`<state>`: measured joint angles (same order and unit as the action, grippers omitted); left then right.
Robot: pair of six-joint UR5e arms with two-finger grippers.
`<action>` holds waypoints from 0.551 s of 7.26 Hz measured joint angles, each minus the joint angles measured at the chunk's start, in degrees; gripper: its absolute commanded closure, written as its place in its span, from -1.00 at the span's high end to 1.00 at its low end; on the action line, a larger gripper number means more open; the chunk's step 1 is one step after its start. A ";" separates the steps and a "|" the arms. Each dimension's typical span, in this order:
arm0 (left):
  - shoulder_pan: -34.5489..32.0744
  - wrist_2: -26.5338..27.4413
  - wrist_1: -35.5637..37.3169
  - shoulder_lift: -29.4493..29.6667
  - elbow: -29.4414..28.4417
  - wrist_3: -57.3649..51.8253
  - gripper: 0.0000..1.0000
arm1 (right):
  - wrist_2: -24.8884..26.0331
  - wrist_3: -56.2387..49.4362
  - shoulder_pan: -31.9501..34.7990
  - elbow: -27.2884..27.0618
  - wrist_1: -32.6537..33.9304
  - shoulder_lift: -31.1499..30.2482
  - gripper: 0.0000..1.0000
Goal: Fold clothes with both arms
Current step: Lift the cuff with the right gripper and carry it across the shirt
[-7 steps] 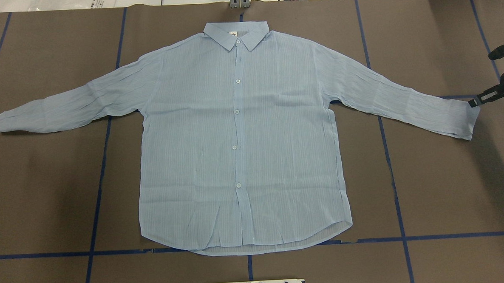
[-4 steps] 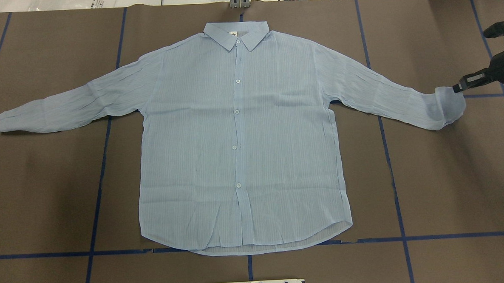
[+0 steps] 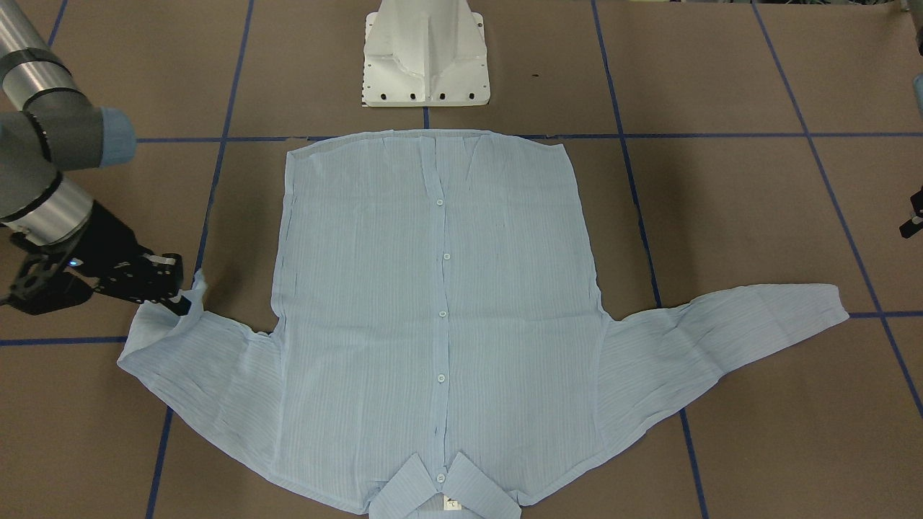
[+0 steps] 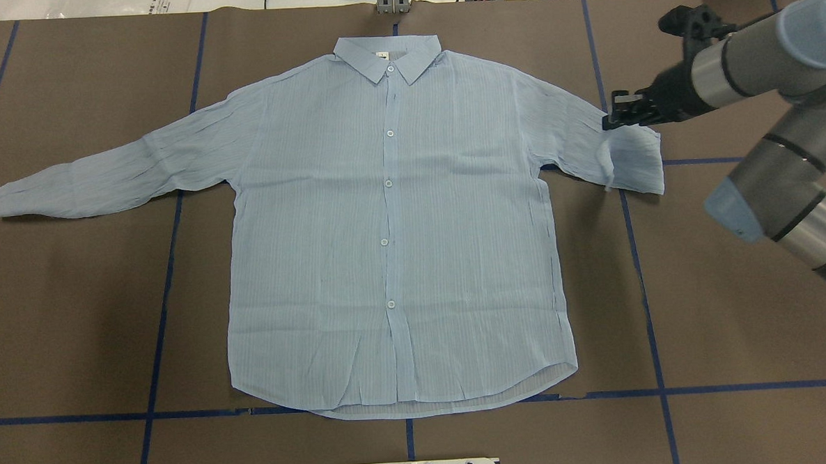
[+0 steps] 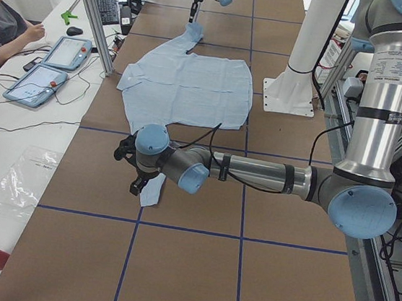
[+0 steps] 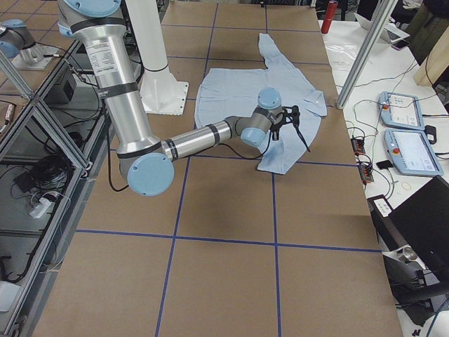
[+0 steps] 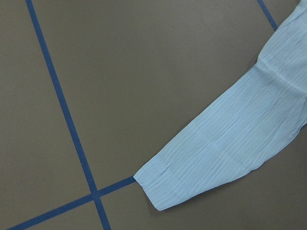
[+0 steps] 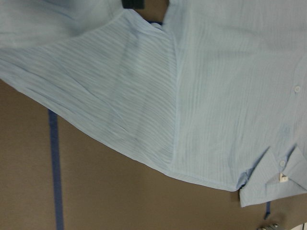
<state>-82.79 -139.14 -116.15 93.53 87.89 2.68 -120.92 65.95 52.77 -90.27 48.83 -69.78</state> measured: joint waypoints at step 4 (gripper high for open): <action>0.00 0.01 -2.65 1.47 -5.30 -0.15 0.99 | 18.92 11.05 -10.33 2.05 6.76 15.24 -1.00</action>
<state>-82.79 -139.13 -118.81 95.00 82.59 2.53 -102.00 77.00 42.43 -88.22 55.60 -54.54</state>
